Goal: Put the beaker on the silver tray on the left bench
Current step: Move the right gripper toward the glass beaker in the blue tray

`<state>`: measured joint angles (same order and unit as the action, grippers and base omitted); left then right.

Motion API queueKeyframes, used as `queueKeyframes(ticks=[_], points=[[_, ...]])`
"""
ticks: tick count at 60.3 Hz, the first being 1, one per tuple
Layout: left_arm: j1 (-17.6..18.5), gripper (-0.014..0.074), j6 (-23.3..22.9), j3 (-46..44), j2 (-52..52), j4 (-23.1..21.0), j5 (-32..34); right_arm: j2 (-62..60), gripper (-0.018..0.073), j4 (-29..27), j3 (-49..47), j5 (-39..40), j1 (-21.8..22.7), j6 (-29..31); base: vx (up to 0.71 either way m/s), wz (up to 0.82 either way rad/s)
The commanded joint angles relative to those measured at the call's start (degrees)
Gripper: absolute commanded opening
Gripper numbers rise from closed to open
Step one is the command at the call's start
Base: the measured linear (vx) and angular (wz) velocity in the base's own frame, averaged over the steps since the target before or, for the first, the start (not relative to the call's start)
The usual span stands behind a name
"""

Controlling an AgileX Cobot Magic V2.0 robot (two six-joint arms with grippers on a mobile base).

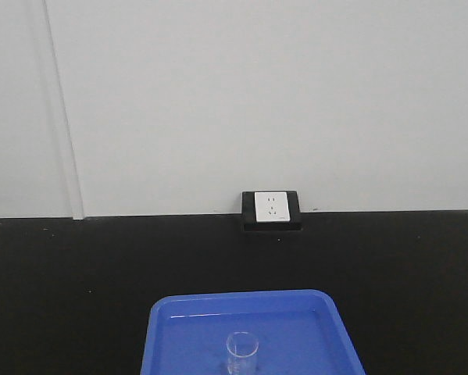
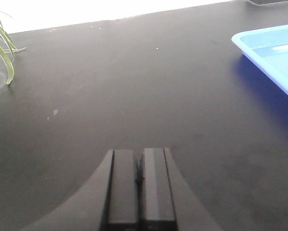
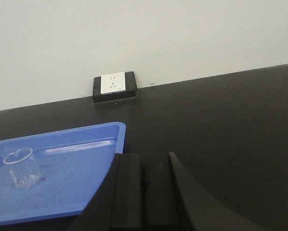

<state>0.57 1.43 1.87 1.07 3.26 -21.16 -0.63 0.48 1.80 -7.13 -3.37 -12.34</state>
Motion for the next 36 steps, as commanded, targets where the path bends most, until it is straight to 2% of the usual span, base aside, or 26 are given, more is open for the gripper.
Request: queueKeyframes(ticks=[1,12,20,28,36], points=[[0.3,0.0001,-0.1,1.1,0.4,-0.2,4.3,-0.7,-0.0011,0.4,0.3,5.5,0.2,-0.1,0.00,0.00],[0.3,0.0001,-0.1,1.1,0.4,-0.2,4.3,-0.6,-0.0011,1.0,-1.5,17.0,0.2,0.6,0.00,0.00],[0.3,0.0001,-0.1,1.1,0.4,-0.2,4.3,3.1,-0.0011,3.9,-8.1,21.5,0.2,5.2,0.00,0.00],[0.3,0.0001,-0.1,1.1,0.4,-0.2,4.3,15.6,-0.0011,3.9,-18.1,21.8,0.2,8.3,0.00,0.00],[0.3,0.0001,-0.1,1.1,0.4,-0.2,4.3,30.2,-0.0011,3.8,-27.2,22.0,0.2,7.8,0.00,0.00]])
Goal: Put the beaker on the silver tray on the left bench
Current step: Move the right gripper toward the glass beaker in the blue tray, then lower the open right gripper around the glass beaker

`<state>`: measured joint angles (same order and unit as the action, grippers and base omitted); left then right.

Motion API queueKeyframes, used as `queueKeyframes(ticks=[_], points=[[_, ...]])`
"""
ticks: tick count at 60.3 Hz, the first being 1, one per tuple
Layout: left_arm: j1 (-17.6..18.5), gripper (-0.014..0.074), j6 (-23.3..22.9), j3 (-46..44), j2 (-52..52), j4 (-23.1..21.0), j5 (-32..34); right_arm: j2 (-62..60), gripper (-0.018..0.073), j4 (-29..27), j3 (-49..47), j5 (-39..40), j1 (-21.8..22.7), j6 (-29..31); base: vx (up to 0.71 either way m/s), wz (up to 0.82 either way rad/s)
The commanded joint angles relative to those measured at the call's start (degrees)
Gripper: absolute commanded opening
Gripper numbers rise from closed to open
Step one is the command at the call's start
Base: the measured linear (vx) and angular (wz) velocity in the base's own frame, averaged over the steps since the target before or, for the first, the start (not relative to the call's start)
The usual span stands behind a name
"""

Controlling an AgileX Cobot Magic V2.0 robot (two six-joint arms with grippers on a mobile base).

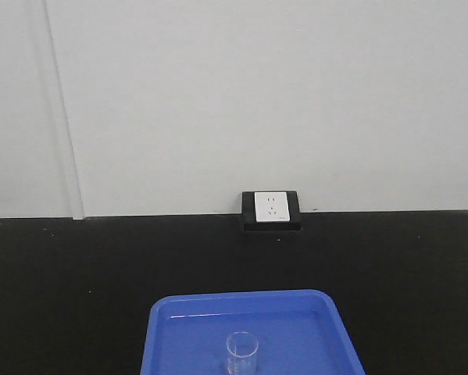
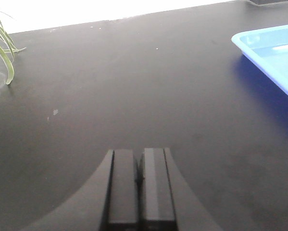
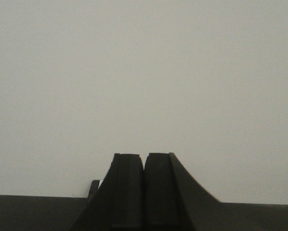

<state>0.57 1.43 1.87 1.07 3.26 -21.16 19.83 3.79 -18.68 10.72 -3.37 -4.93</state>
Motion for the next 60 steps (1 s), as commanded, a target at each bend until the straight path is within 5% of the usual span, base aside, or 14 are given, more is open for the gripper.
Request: queueKeyframes(ticks=[1,28,36,53,60], points=[[0.3,0.0001,-0.1,1.1,0.4,-0.2,4.3,11.2,-0.0011,0.4,-7.5,4.1,0.2,0.2,0.00,0.00],[0.3,0.0001,-0.1,1.1,0.4,-0.2,4.3,35.0,0.0068,0.4,-13.9,12.6,0.2,-0.5,0.00,0.00],[0.3,0.0001,-0.1,1.1,0.4,-0.2,4.3,37.7,0.0216,0.6,-13.9,15.1,0.2,-0.5,0.00,0.00],[0.3,0.0001,-0.1,1.1,0.4,-0.2,4.3,42.5,0.0727,0.1,-13.9,17.8,0.2,-0.5,0.00,0.00],[0.3,0.0001,-0.1,1.1,0.4,-0.2,4.3,43.5,0.0726,0.1,-13.9,18.5,0.1,-1.5,0.00,0.00]])
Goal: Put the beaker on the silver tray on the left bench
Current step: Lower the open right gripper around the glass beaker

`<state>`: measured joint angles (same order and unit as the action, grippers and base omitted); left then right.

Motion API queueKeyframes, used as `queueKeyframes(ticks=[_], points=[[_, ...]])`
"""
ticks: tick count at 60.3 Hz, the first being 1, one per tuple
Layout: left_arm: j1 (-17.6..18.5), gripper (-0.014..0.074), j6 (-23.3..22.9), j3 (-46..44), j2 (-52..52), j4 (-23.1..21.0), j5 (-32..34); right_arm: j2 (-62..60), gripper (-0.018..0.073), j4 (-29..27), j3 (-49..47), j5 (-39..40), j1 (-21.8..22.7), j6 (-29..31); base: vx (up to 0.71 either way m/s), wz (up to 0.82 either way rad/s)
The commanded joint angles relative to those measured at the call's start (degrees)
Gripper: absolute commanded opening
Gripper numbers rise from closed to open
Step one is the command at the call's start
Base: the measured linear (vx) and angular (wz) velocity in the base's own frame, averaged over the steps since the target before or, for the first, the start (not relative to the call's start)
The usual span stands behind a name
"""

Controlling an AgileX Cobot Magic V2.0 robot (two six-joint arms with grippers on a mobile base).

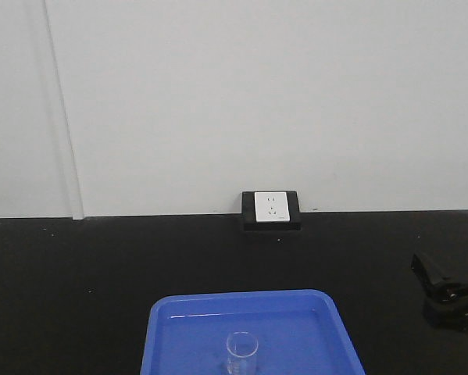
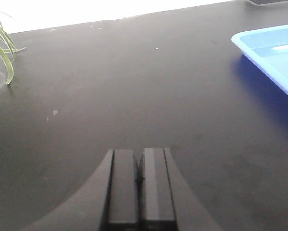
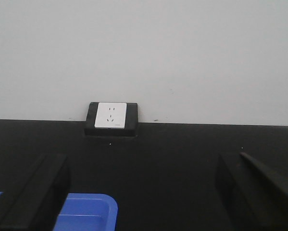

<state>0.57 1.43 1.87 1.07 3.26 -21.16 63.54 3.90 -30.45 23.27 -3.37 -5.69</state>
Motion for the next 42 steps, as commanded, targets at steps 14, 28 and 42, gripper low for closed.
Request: queueKeyframes(ticks=[14,28,42], points=[[0.3,0.0001,-0.1,1.1,0.4,-0.2,4.3,5.4,0.0694,9.9,-2.1,7.8,-6.1,-6.4,0.00,0.00],[0.3,0.0001,-0.1,1.1,0.4,-0.2,4.3,22.2,0.0666,15.3,-2.1,10.5,-16.3,-6.4,0.00,0.00],[0.3,0.0001,-0.1,1.1,0.4,-0.2,4.3,36.3,0.0656,16.9,-2.4,27.1,-18.9,-6.4,0.00,0.00]])
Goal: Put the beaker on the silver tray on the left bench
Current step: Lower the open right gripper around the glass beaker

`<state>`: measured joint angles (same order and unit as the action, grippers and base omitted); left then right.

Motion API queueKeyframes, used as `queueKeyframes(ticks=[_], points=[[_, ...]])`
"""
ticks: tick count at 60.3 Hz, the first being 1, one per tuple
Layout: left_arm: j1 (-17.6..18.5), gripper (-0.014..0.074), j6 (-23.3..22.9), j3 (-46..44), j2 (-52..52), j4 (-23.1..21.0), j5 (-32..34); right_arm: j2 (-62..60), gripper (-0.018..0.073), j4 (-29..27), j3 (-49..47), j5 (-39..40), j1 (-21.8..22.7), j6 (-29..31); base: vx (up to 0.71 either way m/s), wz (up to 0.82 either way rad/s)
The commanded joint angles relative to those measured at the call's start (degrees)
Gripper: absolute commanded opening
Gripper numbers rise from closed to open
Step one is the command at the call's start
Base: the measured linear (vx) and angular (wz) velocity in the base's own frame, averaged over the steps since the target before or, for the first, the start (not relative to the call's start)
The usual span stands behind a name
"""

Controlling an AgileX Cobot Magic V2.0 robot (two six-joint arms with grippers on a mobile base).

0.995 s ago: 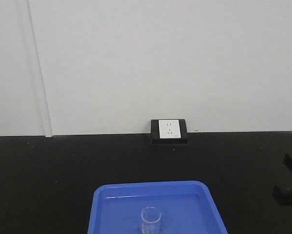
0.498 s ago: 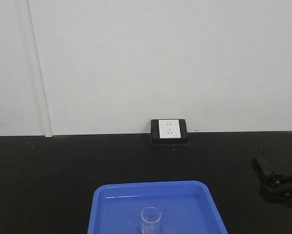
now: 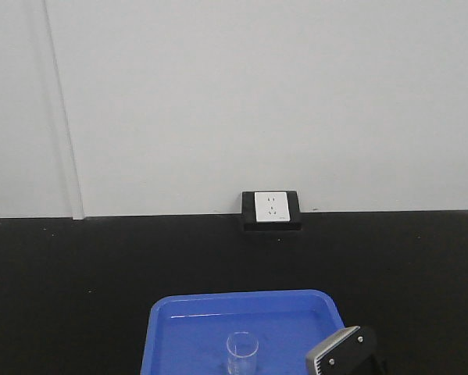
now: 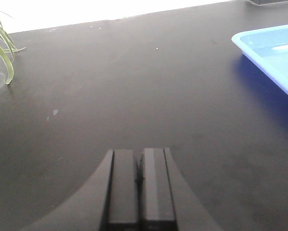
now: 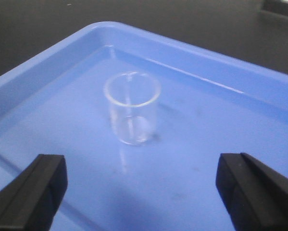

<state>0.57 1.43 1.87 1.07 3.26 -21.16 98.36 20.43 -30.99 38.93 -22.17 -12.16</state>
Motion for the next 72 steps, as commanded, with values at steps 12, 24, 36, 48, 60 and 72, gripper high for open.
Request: queueKeyframes(ticks=[12,24,36,48,60,72], points=[[0.3,0.0001,-0.1,1.1,0.4,-0.2,4.3,8.0,0.0650,1.5,-4.6,15.6,-0.1,0.0,0.00,0.00],[0.3,0.0001,-0.1,1.1,0.4,-0.2,4.3,12.5,0.0643,3.7,-12.8,14.3,-0.1,-5.3,0.00,0.00],[0.3,0.0001,-0.1,1.1,0.4,-0.2,4.3,17.0,0.0634,8.6,-18.8,12.6,-0.1,-9.2,0.00,0.00],[0.3,0.0001,-0.1,1.1,0.4,-0.2,4.3,20.6,0.0625,9.2,-23.3,12.7,-0.1,-9.4,0.00,0.00],[0.3,0.0001,-0.1,1.1,0.4,-0.2,4.3,23.6,0.0567,9.2,-27.2,12.7,-0.1,-10.8,0.00,0.00],[0.3,0.0001,-0.1,1.1,0.4,-0.2,4.3,24.0,0.0284,9.1,-27.8,12.7,-0.1,-13.6,0.00,0.00]])
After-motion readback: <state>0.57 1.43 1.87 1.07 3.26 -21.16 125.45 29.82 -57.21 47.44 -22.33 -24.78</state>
